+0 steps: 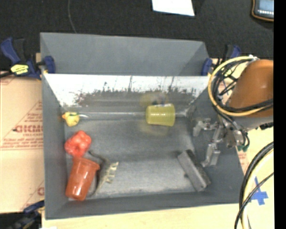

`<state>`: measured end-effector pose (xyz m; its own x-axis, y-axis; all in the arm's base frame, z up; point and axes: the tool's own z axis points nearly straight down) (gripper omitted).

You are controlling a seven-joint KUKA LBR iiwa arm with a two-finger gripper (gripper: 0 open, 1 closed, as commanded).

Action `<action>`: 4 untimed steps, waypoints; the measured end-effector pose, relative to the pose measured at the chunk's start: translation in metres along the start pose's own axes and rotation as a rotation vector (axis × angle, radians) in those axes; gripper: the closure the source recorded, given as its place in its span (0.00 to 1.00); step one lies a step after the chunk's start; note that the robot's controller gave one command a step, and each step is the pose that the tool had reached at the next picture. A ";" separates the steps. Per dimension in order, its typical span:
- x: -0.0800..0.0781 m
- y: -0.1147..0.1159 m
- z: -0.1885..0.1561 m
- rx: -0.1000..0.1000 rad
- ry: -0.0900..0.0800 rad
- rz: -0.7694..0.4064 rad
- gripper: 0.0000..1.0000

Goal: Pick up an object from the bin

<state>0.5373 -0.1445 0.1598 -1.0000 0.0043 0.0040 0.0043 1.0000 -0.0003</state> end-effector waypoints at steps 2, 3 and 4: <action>0.019 -0.017 0.084 -0.004 0.001 0.101 0.00; 0.033 -0.009 0.025 0.002 -0.023 0.225 0.00; 0.044 0.014 0.060 -0.002 -0.011 0.220 0.00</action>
Offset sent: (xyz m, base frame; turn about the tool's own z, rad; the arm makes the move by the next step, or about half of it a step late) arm -0.0211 -0.0173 -0.0898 0.1027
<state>0.4932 -0.1306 0.1002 -0.9749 0.2223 -0.0068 0.2223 0.9750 0.0020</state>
